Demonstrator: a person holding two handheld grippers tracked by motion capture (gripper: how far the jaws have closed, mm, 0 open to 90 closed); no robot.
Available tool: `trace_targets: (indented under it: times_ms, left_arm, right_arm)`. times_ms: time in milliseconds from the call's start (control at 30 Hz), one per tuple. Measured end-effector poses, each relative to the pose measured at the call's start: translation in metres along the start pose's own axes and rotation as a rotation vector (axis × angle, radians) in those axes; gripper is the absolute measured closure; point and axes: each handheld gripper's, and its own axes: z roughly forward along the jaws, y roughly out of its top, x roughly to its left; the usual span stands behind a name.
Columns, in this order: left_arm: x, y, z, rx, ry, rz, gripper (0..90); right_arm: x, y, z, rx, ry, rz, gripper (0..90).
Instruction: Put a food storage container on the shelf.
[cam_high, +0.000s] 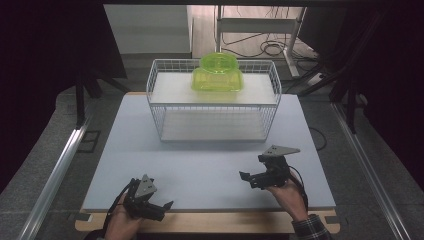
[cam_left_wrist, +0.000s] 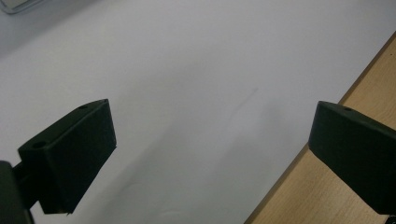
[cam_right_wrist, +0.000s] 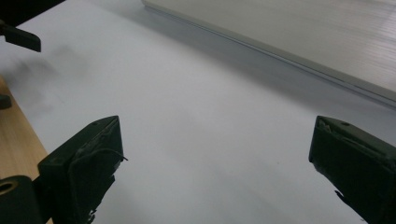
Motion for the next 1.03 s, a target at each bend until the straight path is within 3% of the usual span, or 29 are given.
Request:
trace_targets:
  times_ms: [500,833,1033]
  left_arm:
    - [0.0,-0.001,0.0,-0.002,0.007,0.004,0.5]
    - [0.0,-0.001,0.001,0.004,0.01,0.019,0.3]
    - [0.001,-0.001,0.0,0.002,0.014,0.017,0.1]
  right_arm:
    - [-0.005,-0.031,-0.002,0.04,-0.033,0.011,3.2]
    - [-0.005,-0.053,0.003,0.11,-0.05,0.012,2.5]
    - [-0.006,-0.056,0.007,0.147,-0.064,0.016,2.5]
